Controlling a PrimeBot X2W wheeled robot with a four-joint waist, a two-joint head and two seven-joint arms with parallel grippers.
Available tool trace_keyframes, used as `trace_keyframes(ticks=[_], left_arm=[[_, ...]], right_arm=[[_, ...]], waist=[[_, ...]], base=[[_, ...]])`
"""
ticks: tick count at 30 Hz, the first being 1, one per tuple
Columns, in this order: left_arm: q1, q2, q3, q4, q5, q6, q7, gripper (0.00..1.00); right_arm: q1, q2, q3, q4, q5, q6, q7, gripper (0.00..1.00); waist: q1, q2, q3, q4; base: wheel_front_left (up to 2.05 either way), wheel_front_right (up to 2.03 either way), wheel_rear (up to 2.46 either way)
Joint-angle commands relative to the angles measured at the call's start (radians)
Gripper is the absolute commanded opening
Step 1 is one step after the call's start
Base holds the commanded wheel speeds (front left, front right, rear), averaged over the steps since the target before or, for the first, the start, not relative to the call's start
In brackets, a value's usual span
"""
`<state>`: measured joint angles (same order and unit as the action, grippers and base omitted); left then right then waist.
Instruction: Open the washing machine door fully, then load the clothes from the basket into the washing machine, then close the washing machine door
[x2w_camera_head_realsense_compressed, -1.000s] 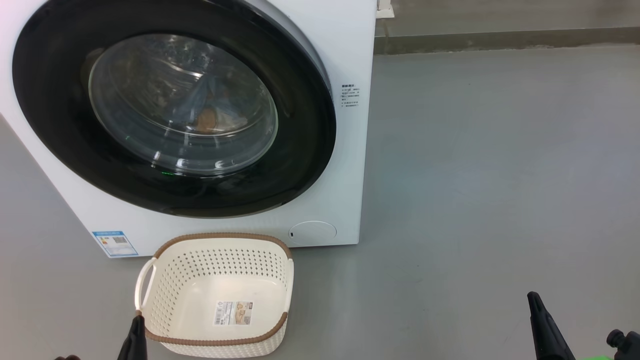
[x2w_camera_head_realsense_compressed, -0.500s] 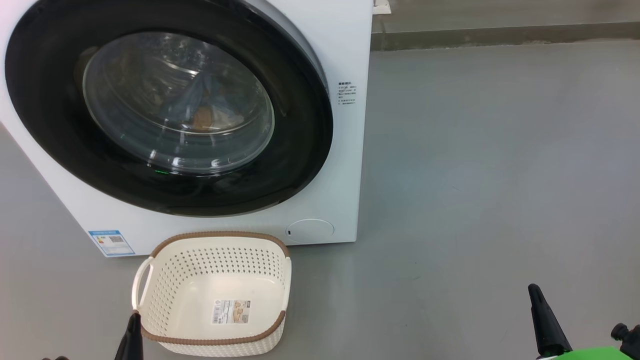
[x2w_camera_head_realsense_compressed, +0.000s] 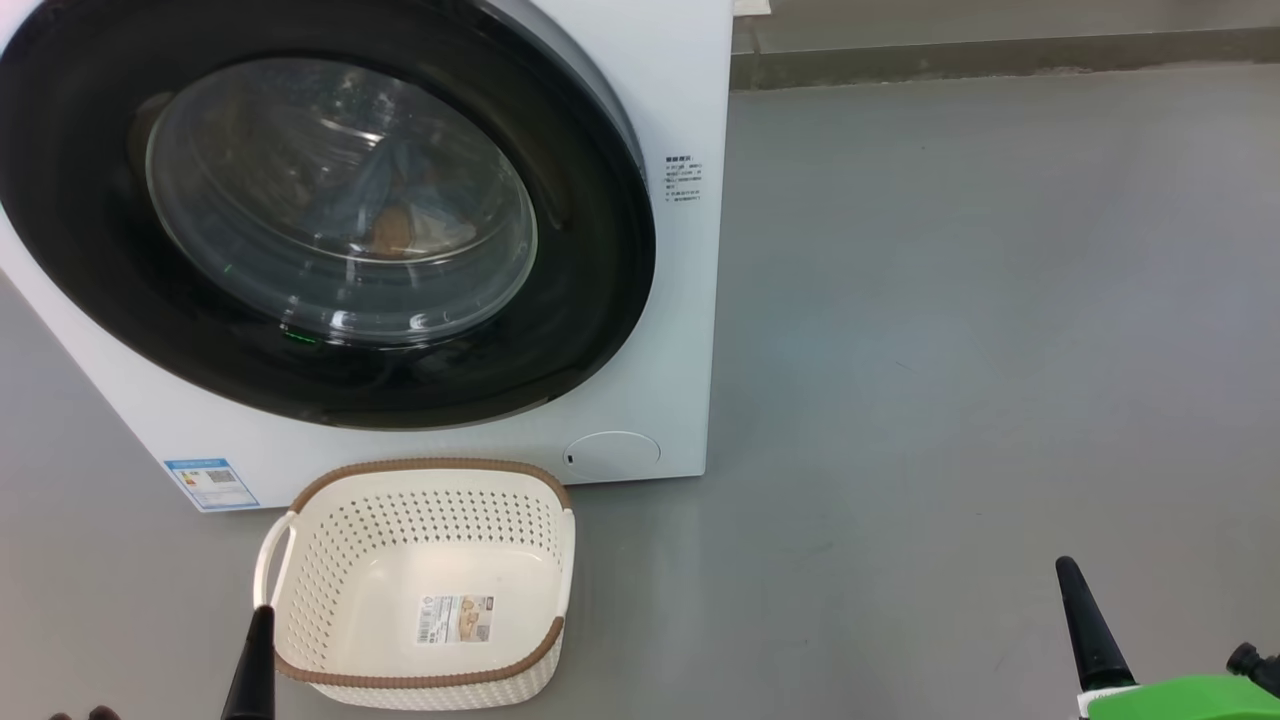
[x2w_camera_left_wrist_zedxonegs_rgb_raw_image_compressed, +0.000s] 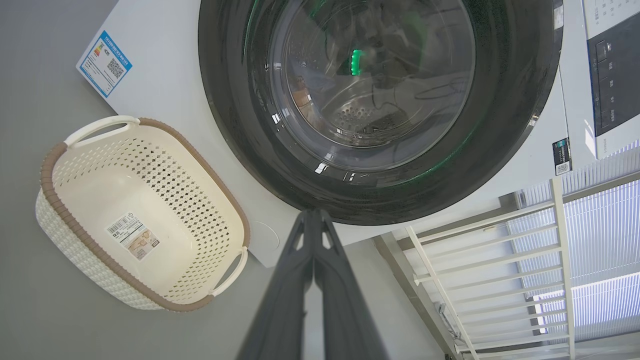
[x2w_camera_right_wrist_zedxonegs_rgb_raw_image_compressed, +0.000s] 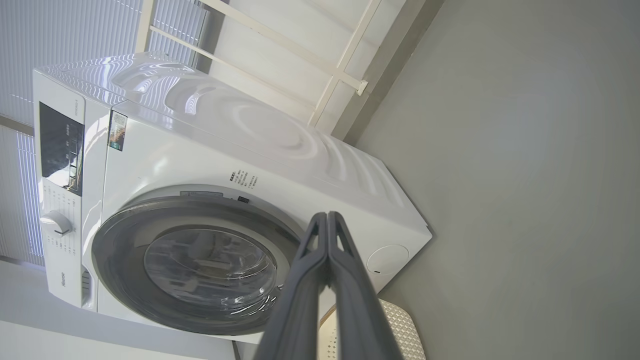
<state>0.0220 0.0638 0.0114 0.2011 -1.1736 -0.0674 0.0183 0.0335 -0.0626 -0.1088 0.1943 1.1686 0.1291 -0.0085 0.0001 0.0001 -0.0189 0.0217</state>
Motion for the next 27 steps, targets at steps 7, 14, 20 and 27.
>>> trace_keyframes(ticks=[7,14,20,27], left_arm=[[-0.067,0.007,0.044,-0.003,-0.095,-0.025,0.024,0.00],[-0.081,0.002,0.057,0.008,-0.171,-0.034,0.040,0.00],[-0.093,-0.002,0.069,0.017,-0.236,-0.041,0.054,0.00],[-0.108,-0.006,0.082,0.028,-0.313,-0.050,0.070,0.00]], right_arm=[[-0.071,-0.001,0.010,-0.007,0.098,0.001,0.028,0.00],[-0.086,0.001,0.007,0.006,0.175,0.001,0.048,0.00],[-0.100,0.004,0.004,0.017,0.241,0.001,0.066,0.00],[-0.116,0.006,0.002,0.030,0.319,0.001,0.087,0.00]], waist=[[0.0000,-0.0001,0.004,-0.004],[0.0000,-0.0001,0.008,-0.008],[0.0000,-0.0001,0.012,-0.012],[0.0000,-0.0001,0.016,-0.015]], base=[[0.00,0.00,0.00],[0.00,0.00,0.00],[0.00,0.00,0.00],[0.00,0.00,0.00]])
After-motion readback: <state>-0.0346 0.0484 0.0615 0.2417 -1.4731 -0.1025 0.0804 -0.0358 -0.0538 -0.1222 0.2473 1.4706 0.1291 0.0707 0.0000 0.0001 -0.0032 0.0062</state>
